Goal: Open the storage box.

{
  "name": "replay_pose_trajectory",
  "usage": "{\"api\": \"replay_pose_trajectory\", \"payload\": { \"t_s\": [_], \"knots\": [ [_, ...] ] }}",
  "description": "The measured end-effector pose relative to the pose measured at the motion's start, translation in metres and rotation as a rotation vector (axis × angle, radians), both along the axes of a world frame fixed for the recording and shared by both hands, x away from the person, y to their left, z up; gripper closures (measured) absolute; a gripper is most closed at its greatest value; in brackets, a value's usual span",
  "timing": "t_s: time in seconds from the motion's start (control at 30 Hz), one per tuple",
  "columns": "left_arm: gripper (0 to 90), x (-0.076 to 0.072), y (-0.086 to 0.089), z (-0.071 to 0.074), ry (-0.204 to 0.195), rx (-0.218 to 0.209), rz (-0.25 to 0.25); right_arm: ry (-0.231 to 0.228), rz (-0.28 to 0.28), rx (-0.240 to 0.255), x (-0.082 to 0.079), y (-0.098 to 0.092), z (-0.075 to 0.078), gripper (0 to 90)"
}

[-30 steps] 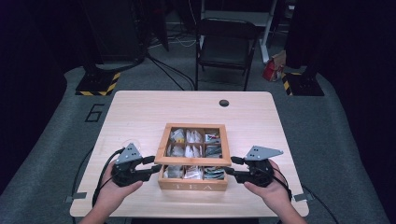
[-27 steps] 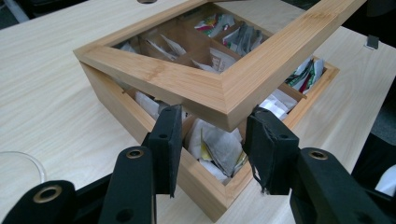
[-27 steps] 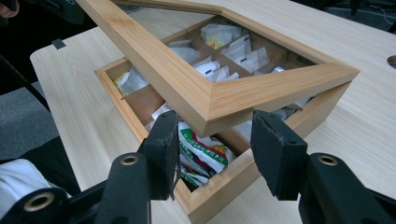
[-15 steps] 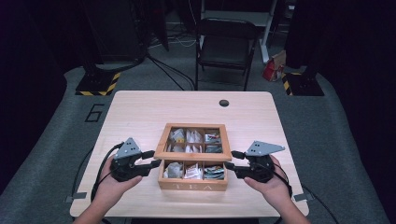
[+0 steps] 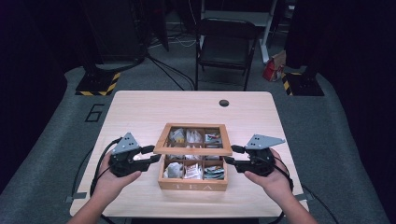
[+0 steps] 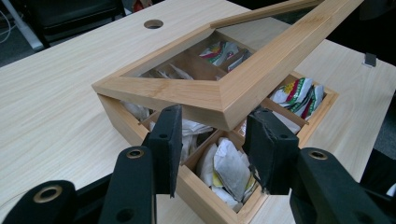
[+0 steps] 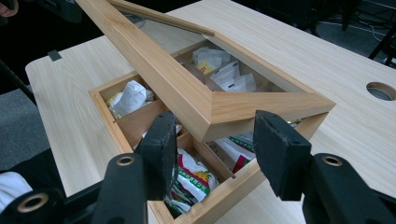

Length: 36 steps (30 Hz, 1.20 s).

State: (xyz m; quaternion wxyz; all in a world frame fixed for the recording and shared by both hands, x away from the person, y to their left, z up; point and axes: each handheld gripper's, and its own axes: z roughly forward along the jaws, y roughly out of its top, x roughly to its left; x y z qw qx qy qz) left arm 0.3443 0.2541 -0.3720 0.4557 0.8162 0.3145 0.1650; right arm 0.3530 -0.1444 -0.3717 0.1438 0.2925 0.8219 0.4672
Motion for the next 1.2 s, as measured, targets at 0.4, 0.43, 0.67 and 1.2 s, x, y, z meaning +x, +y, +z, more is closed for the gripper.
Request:
{"api": "replay_pose_trajectory", "payload": {
  "t_s": [0.4, 0.43, 0.67, 1.2],
  "knots": [
    [50.5, 0.017, -0.001, -0.014, -0.012, 0.014, 0.042, 0.003, -0.001, 0.009, 0.005, 0.0, 0.007, 50.3],
    [50.5, 0.02, -0.001, -0.015, -0.01, 0.002, 0.045, 0.005, -0.001, 0.009, 0.005, 0.0, 0.007, 50.3],
    [52.2, 0.027, -0.004, -0.013, -0.033, 0.002, 0.03, 0.001, -0.005, 0.022, 0.006, -0.001, 0.008, 50.5],
    [55.5, 0.032, -0.006, -0.005, -0.057, 0.01, 0.027, 0.015, -0.009, 0.049, 0.014, -0.003, 0.008, 49.4]
  ]
}}
